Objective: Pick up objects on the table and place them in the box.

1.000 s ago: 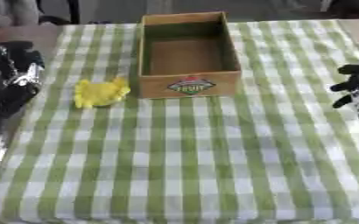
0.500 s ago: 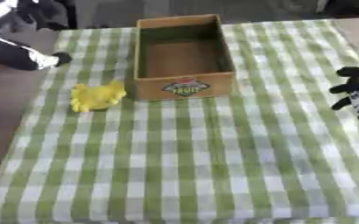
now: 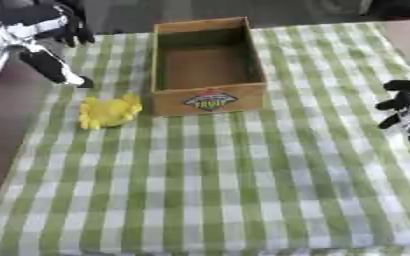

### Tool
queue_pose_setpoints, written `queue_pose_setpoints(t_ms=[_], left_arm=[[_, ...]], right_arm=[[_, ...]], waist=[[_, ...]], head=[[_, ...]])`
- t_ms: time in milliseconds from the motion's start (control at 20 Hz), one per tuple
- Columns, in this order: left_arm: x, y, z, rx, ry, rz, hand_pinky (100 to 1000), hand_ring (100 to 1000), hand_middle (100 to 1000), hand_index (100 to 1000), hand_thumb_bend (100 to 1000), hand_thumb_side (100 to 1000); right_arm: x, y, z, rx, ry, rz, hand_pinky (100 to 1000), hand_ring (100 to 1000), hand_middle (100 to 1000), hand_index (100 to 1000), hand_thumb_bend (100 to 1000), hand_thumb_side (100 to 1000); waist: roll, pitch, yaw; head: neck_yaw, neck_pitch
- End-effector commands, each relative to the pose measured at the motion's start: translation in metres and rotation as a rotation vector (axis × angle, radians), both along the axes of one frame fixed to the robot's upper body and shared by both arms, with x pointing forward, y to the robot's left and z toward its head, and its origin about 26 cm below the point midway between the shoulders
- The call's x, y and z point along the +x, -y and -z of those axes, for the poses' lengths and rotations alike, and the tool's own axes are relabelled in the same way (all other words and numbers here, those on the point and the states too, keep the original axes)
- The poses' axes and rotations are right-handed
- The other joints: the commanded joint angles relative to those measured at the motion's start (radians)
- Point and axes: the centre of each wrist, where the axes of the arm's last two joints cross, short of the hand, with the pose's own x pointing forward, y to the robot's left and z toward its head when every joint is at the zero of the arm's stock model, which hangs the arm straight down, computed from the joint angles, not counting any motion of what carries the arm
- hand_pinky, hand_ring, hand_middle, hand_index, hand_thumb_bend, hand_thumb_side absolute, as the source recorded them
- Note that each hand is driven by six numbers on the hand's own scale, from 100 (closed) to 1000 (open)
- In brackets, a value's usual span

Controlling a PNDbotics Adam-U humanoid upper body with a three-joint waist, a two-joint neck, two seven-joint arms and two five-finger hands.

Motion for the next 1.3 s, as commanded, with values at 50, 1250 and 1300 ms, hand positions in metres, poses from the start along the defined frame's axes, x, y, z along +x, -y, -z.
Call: queue_pose_setpoints(t_ms=[50, 1250, 1300], left_arm=[[0.009, -0.001, 0.005, 0.012, -0.018, 0.010, 690, 652, 640, 756, 600, 207], [0.013, 0.001, 0.034, 0.107, -0.333, 0.063, 520, 488, 477, 610, 567, 109], [0.013, 0.001, 0.034, 0.115, -0.335, 0.062, 456, 428, 407, 535, 519, 100]], right_arm=[[0.000, 0.003, -0.008, -0.025, 0.021, -0.006, 473, 657, 760, 798, 100, 611], [0.000, 0.003, -0.009, -0.023, 0.025, -0.007, 475, 657, 760, 797, 100, 612], [0.000, 0.003, -0.009, -0.023, 0.025, -0.007, 475, 657, 760, 797, 100, 612]], waist=[[0.000, -0.015, -0.003], [0.001, -0.012, -0.008], [0.000, -0.012, -0.008]], head=[[0.004, 0.001], [0.002, -0.005], [0.002, -0.005]])
